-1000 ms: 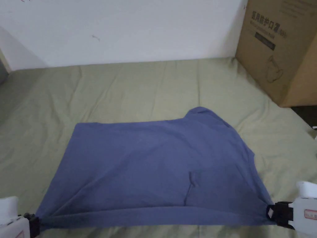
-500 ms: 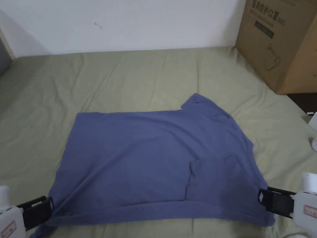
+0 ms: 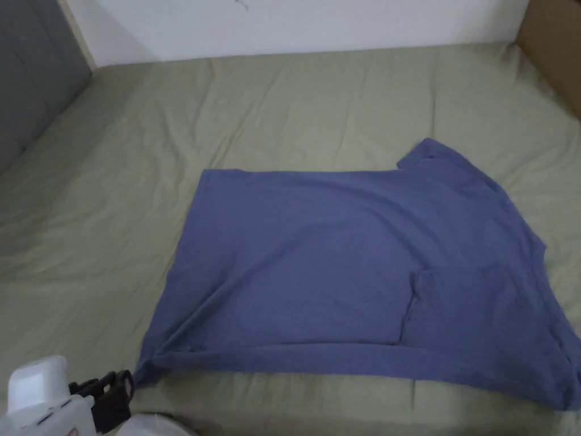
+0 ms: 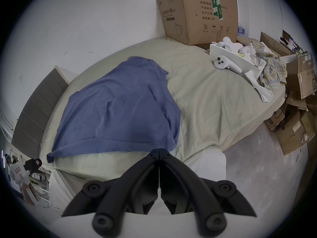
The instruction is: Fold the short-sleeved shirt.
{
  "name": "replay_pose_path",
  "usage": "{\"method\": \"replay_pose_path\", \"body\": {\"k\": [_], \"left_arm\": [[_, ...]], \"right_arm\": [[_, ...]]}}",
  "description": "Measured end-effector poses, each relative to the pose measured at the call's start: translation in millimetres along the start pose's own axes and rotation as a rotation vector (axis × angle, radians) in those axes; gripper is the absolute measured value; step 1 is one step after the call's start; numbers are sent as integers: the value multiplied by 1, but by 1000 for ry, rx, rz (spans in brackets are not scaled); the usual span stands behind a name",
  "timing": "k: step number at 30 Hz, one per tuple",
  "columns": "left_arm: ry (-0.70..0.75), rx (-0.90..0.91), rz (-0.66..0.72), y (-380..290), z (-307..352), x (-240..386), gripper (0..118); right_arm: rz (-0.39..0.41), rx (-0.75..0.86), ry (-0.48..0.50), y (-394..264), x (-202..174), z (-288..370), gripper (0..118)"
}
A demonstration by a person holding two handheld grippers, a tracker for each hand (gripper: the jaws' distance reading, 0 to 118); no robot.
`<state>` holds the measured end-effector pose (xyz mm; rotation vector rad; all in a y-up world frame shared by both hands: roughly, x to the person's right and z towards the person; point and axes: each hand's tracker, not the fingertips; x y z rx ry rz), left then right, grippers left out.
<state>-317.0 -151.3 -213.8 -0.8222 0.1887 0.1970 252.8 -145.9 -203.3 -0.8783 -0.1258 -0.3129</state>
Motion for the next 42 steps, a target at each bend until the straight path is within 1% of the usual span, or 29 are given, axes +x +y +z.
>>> {"method": "replay_pose_path", "body": {"k": [1,2,3,5,7,8,9,10,11,12,13,14,15,17,18,19,20,21,22,23,24,25,26,27,28,30,34,38,42], "left_arm": [[1,-8,-22,4,-6,2,62],[-13,-16,-47,6,-11,3,75],[-21,-31,-74,9,-17,6,73],[-7,-61,-88,11,-30,11,73],[-62,-98,-103,14,-42,14,71],[-76,-124,-108,13,-52,15,53],[-73,-133,-112,13,-58,17,21],[-70,-158,-133,13,-64,20,2],[-15,-152,-147,10,-68,22,2],[-26,-176,-147,9,-71,21,1],[-46,-186,-148,9,-71,21,1],[-39,-174,-146,8,-67,21,2],[-35,-165,-145,8,-64,21,2],[-35,-162,-148,10,-61,17,2],[-28,-157,-149,11,-61,15,2],[-28,-156,-145,12,-60,13,2],[-25,-157,-138,14,-58,13,2],[-23,-161,-129,14,-59,11,1],[-24,-160,-122,14,-58,9,1],[-28,-156,-112,14,-57,8,2],[-31,-158,-107,14,-56,10,2],[-30,-161,-106,14,-55,10,2],[-27,-157,-112,14,-54,10,1],[-26,-152,-121,14,-53,10,2],[-23,-156,-124,15,-51,14,2],[-24,-157,-124,17,-48,12,1],[-20,-142,-123,21,-46,13,2],[-16,-139,-136,27,-43,16,2],[-17,-113,-147,44,-36,22,2]], "right_arm": [[-10,-5,8,1,0,-2,1],[-30,-19,25,2,1,-5,1],[-47,-29,34,4,1,-9,1],[-52,-39,25,6,0,-13,1],[-38,-52,12,8,-4,-17,1],[-29,-60,14,9,-6,-18,1],[-24,-62,14,10,-6,-18,1],[-15,-59,13,10,-8,-18,1],[-3,-56,6,11,-10,-20,3],[26,-67,-16,13,-8,-23,16],[63,-77,-41,16,-7,-25,43],[103,-76,-61,17,-9,-27,80],[153,-82,-73,19,-10,-29,87],[220,-69,-87,25,-11,-33,87],[240,-79,-106,28,-11,-37,87],[256,-101,-111,31,-11,-43,86],[268,-129,-91,33,-8,-52,81],[255,-147,-76,34,-5,-61,63],[241,-188,-49,34,-2,-70,23],[228,-232,-27,34,0,-77,0],[227,-229,-50,34,0,-81,0],[201,-211,-53,34,1,-81,0],[191,-252,-28,37,4,-82,0],[175,-241,-45,40,6,-80,0],[141,-206,-57,42,7,-74,0],[102,-198,14,44,12,-65,0],[103,-169,-16,51,17,-57,0],[46,-156,19,58,19,-51,0],[43,-118,34,72,12,-40,0]]}}
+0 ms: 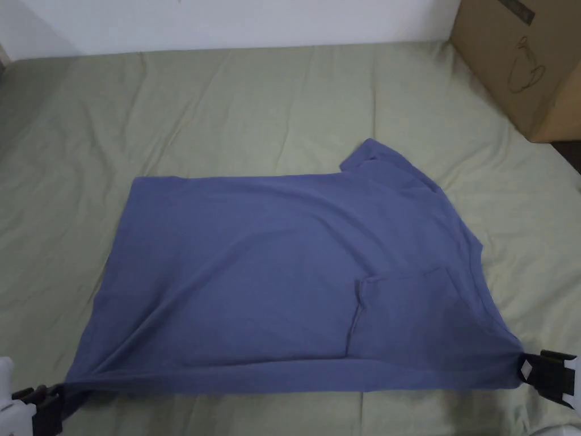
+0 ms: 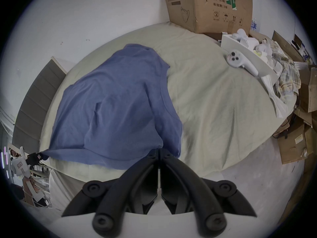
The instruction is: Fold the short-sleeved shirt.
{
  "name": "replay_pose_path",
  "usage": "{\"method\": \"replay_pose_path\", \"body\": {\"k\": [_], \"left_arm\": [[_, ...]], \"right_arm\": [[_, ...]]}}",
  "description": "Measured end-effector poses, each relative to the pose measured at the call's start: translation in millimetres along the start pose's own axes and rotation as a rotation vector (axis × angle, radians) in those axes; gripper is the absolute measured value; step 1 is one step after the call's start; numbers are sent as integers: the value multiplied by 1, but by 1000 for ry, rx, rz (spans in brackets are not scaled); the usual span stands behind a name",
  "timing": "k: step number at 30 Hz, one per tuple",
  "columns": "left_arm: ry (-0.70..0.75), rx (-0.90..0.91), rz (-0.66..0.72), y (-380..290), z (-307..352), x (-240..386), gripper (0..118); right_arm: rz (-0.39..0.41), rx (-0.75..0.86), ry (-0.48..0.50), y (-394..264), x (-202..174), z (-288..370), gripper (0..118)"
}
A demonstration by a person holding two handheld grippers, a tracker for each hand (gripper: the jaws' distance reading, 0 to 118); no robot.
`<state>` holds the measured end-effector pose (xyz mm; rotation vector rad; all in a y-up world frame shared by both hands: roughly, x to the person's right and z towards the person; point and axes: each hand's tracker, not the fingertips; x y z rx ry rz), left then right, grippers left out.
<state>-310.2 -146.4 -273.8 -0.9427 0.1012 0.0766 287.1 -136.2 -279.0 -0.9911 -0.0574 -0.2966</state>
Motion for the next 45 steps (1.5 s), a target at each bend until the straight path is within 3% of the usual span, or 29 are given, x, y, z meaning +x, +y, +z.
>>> {"method": "replay_pose_path", "body": {"k": [10,14,15,16,17,18,19,20,23,24,25,26,27,28,33,34,35,36,37,40,42,43,44,45], "left_arm": [[6,42,-47,87,-43,11,2],[18,63,-48,123,-83,19,6],[49,39,-70,130,-93,22,20],[86,14,-81,134,-100,24,47],[81,0,-80,135,-106,23,83],[74,-13,-63,134,-106,22,100],[56,-2,-27,131,-102,20,102],[23,9,2,126,-94,17,100],[-27,21,62,104,-70,6,97],[-41,33,82,94,-59,3,87],[-60,48,98,84,-50,2,65],[-62,48,101,74,-45,-3,27],[-59,44,112,63,-40,-3,5],[-53,39,110,55,-37,-1,3],[-54,35,108,37,-49,-4,4],[-71,48,124,40,-56,-6,13],[-99,63,152,44,-60,-6,46],[-131,46,167,47,-68,-6,70],[-145,15,170,51,-76,-3,79],[-130,-11,154,56,-100,1,73],[-119,-93,192,53,-121,1,63],[-58,-94,174,53,-122,4,63],[-25,-53,114,54,-115,5,47],[-59,-47,123,55,-112,4,37]], "right_arm": [[-40,64,61,95,-11,-42,0],[-50,67,10,135,-14,-83,0],[-57,63,-4,141,-13,-96,0],[-68,54,-35,144,-14,-104,0],[-59,45,-81,144,-17,-110,9],[-20,48,-124,143,-20,-113,30],[16,46,-148,140,-21,-113,56],[50,52,-137,135,-23,-108,70],[65,74,-76,116,-25,-83,70],[59,85,-59,107,-26,-73,68],[54,105,-32,97,-27,-64,63],[58,114,-8,87,-29,-56,42],[58,104,-21,77,-32,-51,19],[64,103,-28,67,-35,-49,3],[53,55,-6,30,-41,-50,1],[50,42,5,28,-40,-52,1],[37,41,4,28,-41,-54,1],[23,42,0,27,-41,-55,1],[20,40,7,28,-40,-54,1],[5,49,22,29,-40,-51,1],[1,65,19,30,-39,-51,2],[2,62,19,33,-37,-52,2],[9,44,17,37,-34,-56,13],[21,26,-7,40,-32,-63,36]]}}
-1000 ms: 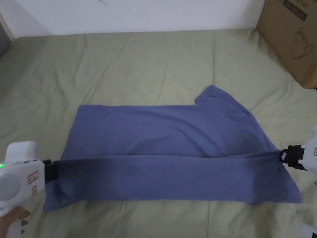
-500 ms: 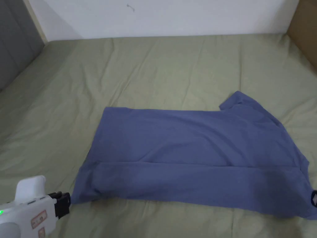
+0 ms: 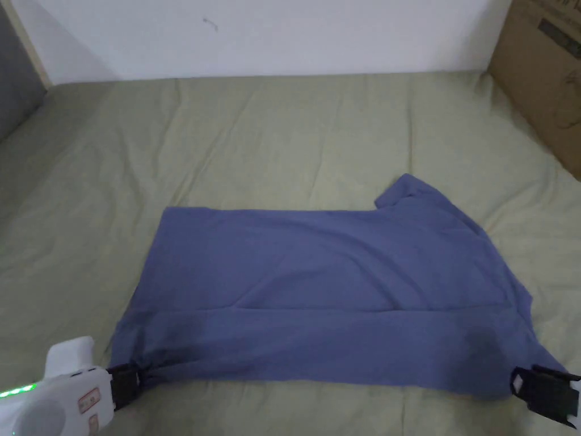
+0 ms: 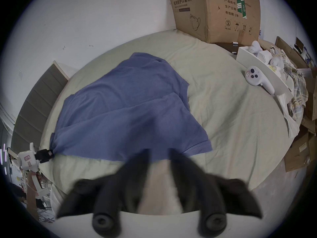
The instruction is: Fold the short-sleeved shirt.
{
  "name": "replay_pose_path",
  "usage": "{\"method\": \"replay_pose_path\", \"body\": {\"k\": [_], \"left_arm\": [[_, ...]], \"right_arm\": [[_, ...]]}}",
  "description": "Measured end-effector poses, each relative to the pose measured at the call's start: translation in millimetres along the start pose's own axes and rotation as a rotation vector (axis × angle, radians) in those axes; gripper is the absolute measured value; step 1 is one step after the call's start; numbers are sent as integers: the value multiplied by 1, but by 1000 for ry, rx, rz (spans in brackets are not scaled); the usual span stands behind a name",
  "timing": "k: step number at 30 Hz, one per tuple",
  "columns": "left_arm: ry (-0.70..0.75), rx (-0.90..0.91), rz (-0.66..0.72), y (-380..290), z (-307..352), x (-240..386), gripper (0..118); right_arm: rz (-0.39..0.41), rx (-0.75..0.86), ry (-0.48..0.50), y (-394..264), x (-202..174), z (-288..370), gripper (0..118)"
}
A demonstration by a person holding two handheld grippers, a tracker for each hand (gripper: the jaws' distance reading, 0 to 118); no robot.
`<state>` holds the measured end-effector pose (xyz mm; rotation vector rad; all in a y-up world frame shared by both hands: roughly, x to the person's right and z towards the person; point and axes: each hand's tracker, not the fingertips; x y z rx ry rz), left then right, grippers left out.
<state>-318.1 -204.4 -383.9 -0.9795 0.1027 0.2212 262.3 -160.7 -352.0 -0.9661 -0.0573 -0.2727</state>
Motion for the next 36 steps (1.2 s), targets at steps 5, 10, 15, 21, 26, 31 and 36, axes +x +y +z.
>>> {"method": "replay_pose_path", "body": {"k": [5,10,15,21,26,31,36], "left_arm": [[-36,-21,-10,9,1,-2,10],[-26,-10,-37,11,9,0,10],[-33,10,-56,17,30,-6,10],[-29,29,-84,-2,76,-14,10],[-2,-14,-125,-53,93,-17,10],[78,-122,-131,-80,74,-30,54],[34,52,-47,-55,104,-34,84]], "right_arm": [[-63,-90,-79,18,26,-60,97],[33,-108,14,20,11,-62,6],[-13,-131,-47,21,9,-60,6],[-32,-78,1,12,28,0,6],[28,-134,-35,-44,30,24,7],[60,-120,-100,-62,28,16,17],[170,-4,-154,-34,15,45,85]]}}
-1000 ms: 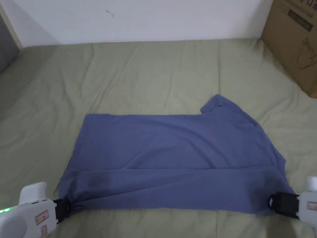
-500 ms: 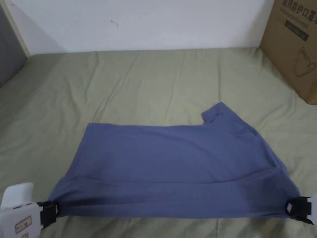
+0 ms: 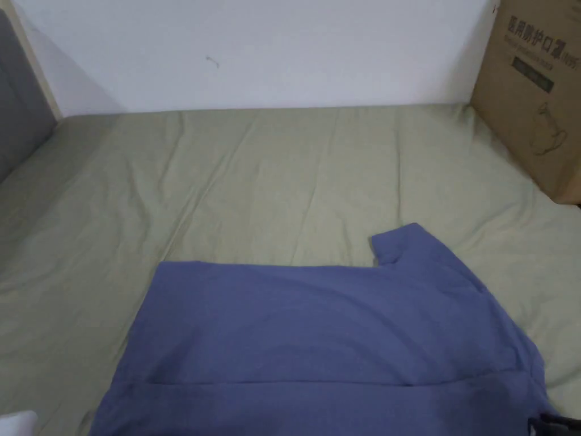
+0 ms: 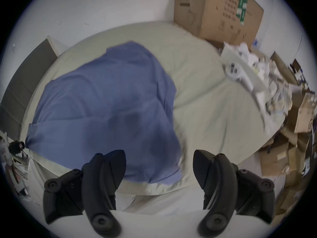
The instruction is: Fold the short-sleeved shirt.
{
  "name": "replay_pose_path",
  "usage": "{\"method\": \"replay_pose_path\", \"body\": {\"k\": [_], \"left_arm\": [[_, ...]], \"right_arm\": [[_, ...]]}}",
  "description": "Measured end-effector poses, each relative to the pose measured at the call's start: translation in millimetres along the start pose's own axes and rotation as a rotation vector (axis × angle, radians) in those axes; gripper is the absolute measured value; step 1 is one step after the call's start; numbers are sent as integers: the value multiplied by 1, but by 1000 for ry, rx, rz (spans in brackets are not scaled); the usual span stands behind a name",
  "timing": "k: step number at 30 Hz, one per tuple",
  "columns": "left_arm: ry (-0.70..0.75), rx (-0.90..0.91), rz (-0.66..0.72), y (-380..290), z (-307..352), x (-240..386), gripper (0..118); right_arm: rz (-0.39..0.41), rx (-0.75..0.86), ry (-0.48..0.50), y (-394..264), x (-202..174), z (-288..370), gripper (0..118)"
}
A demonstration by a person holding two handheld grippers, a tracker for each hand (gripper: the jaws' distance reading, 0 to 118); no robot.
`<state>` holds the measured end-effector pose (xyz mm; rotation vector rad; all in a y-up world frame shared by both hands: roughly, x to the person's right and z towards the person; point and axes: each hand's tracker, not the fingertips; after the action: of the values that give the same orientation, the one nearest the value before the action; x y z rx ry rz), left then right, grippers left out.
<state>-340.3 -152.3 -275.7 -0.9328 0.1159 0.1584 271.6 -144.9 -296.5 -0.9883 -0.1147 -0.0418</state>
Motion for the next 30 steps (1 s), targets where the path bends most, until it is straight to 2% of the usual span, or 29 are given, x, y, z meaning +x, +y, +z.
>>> {"method": "replay_pose_path", "body": {"k": [2,3,4,5,6,7,8,9,11,13,16,19,20,22,24,27,28,29,30], "left_arm": [[-42,62,27,15,14,5,83],[-73,87,38,24,17,8,77],[-85,97,32,31,18,13,60],[-97,116,7,35,17,21,25],[-80,115,-15,40,13,27,1],[-46,114,-45,43,6,34,1],[-63,114,-43,44,-4,38,0],[-84,81,-19,43,-15,46,0],[-121,33,13,41,-34,51,0],[-102,16,-23,42,-41,61,0],[-95,12,-41,56,-55,62,0],[-93,16,-34,72,-63,64,0],[-93,18,-25,77,-67,63,0],[-105,23,-22,86,-74,65,0],[-108,18,-22,93,-82,65,0],[-93,13,-49,100,-90,70,0],[-90,9,-52,101,-92,70,0],[-90,7,-54,103,-95,72,0],[-99,5,-55,105,-97,70,0]], "right_arm": [[-7,44,2,16,0,16,85],[-34,79,38,23,0,21,84],[-58,113,75,27,-1,24,79],[-76,138,101,32,-4,26,53],[-79,136,96,36,-9,25,19],[-91,131,79,38,-14,16,2],[-103,123,87,40,-15,7,2],[-116,68,161,40,-17,-2,1],[-203,75,179,37,-21,-17,1],[-167,25,216,42,-27,-33,1],[-133,53,152,68,-27,-54,3],[-111,45,148,115,-18,-80,77],[-105,49,142,133,-15,-94,84],[-78,45,139,170,-6,-121,86],[-62,27,76,206,-2,-152,86],[-16,-69,52,242,0,-206,85],[-54,-110,41,243,-1,-218,82],[-64,-148,56,244,-1,-230,66],[-63,-178,72,239,-8,-236,42]]}}
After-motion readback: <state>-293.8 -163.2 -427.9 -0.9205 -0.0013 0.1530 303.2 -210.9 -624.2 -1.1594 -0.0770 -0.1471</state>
